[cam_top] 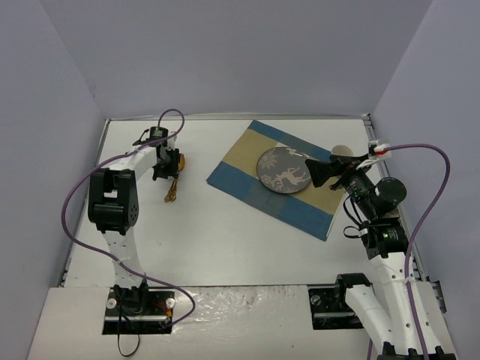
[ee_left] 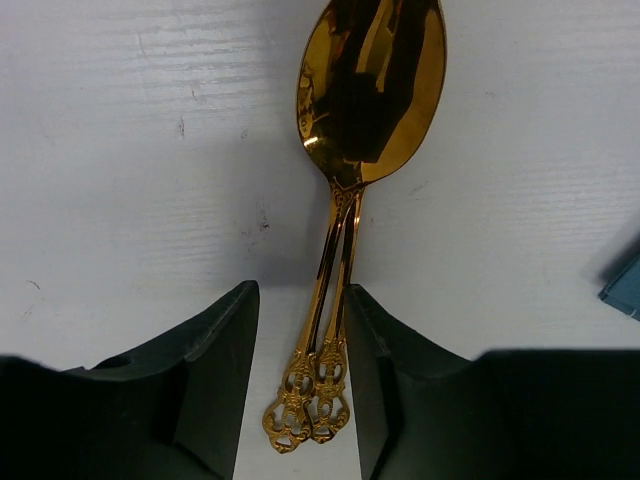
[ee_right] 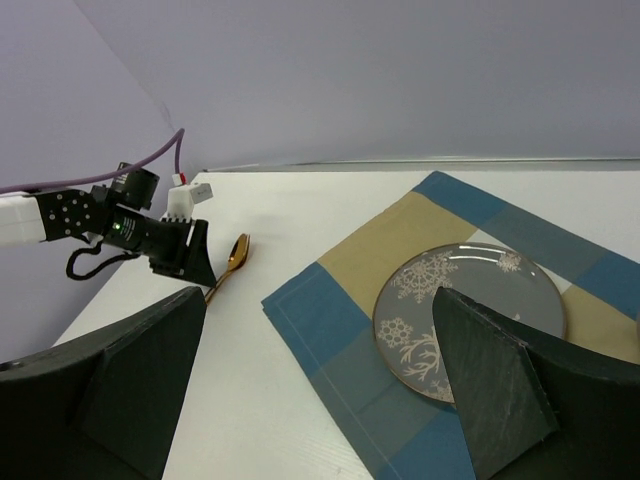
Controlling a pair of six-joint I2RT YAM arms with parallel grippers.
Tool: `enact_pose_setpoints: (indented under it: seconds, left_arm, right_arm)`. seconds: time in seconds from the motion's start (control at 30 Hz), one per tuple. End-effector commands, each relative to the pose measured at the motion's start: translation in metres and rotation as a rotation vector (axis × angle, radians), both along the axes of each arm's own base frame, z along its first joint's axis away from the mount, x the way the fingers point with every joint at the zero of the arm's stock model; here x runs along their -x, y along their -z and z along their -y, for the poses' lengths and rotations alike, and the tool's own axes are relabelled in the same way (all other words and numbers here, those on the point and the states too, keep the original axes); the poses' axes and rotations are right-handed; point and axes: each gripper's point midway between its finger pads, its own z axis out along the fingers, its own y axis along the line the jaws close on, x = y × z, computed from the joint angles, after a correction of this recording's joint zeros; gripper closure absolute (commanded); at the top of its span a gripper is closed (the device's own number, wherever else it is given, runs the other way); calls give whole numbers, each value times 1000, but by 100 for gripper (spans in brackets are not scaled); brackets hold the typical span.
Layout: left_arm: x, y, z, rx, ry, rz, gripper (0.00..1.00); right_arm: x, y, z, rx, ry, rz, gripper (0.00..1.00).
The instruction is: Set the dinner table for one person
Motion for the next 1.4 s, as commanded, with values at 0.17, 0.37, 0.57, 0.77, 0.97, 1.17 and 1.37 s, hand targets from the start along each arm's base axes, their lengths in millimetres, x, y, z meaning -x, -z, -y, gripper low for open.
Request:
enact_pose_setpoints:
  seconds: [0.17, 0.37, 0.57, 0.77, 0.97, 1.17, 1.37]
  left_arm:
    - [-13, -14, -7, -8, 23, 72, 70]
    - [-4, -1, -11, -33, 20, 40, 76]
    - [4, 3, -13, -42, 21, 24, 77]
    - [11, 6, -12, -35, 52, 12, 77]
    - [17, 15, -13, -24, 66, -9, 87]
    - [21, 16, -14, -27, 73, -16, 96]
    - [19, 5, -12, -15, 85, 14, 100]
  right_arm:
    - [3, -10, -6, 29, -34, 55, 7]
    - [3, -7, -6, 33, -35, 48, 7]
    - [4, -5, -7, 35, -41, 45, 6]
    - [5, -3, -7, 38, -44, 45, 7]
    - [6, -2, -8, 43, -49, 42, 6]
    - [6, -1, -9, 48, -49, 42, 6]
    - [6, -1, -11, 47, -57, 43, 6]
